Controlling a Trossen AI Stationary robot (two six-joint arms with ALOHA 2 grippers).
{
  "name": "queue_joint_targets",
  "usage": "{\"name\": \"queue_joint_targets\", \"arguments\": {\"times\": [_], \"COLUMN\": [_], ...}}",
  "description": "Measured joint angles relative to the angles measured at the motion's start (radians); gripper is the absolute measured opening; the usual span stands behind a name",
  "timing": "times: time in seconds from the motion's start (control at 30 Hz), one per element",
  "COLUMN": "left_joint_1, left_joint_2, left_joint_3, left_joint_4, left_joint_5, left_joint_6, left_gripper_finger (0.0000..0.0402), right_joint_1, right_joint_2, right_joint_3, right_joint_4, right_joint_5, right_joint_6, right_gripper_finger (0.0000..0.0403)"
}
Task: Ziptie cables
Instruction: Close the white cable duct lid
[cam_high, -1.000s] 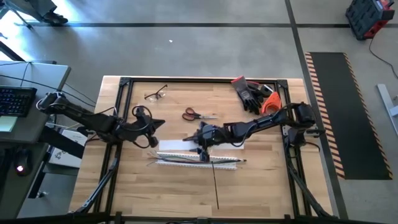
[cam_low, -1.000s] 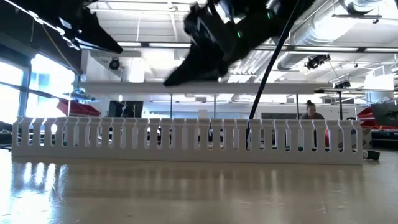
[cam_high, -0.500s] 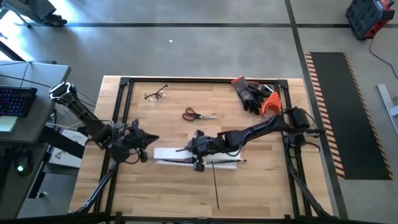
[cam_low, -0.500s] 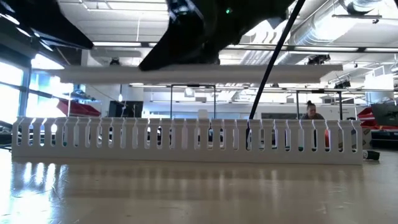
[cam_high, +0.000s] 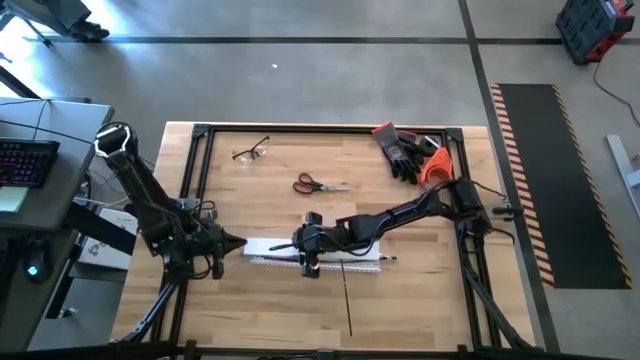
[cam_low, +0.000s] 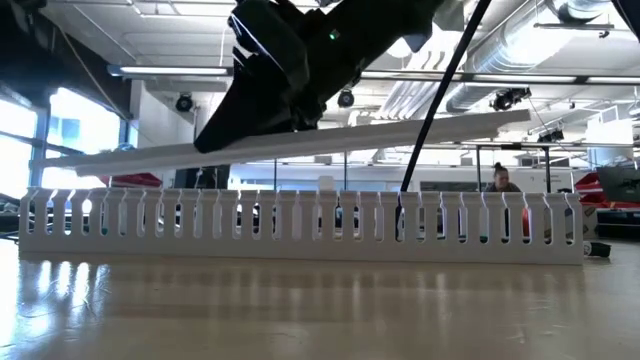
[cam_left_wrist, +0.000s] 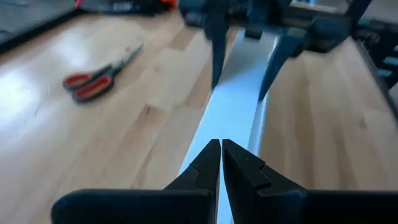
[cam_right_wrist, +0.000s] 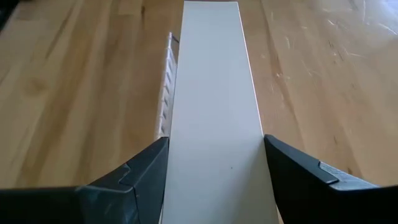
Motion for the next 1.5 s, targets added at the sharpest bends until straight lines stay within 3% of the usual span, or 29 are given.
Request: {"name": "queue_joint_targets", "arguments": {"times": [0.2, 0.43, 0.7, 0.83, 1.1, 1.23, 1.5], "left_joint_1": [-0.010, -0.005, 0.003, 0.039, 0.111, 0.135, 0.140], "left_joint_2": [0.055, 0.069, 0.069, 0.068, 0.083, 0.127, 0.158], "left_joint_3": [-0.083, -0.179, -0.282, -0.283, -0.283, -0.283, -0.283], "left_joint_4": [0.067, 0.210, 0.557, 0.635, 0.669, 0.674, 0.684], "left_joint_5": [0.002, -0.001, 0.019, 0.053, 0.151, 0.179, 0.166], "left_joint_6": [-0.088, -0.087, 0.147, 0.258, 0.323, 0.324, 0.324], "left_gripper_finger": [0.0000, 0.0000, 0.0000, 0.0000, 0.0000, 0.0000, 0.0000], "right_joint_1": [0.018, 0.021, 0.022, 0.023, 0.025, 0.025, 0.027], "right_joint_2": [0.000, 0.000, 0.000, 0.000, 0.000, 0.000, -0.006], "right_joint_3": [0.004, 0.004, 0.003, 0.003, 0.003, 0.002, 0.008], "right_joint_4": [-0.006, -0.047, -0.051, -0.031, -0.036, -0.052, -0.044], "right_joint_5": [-0.005, -0.001, -0.001, -0.007, -0.045, -0.013, 0.029], "right_joint_6": [0.027, 0.037, 0.042, 0.042, 0.077, 0.075, 0.059], "right_gripper_finger": [0.0215, 0.0215, 0.0215, 0.0215, 0.0215, 0.0215, 0.0215]}}
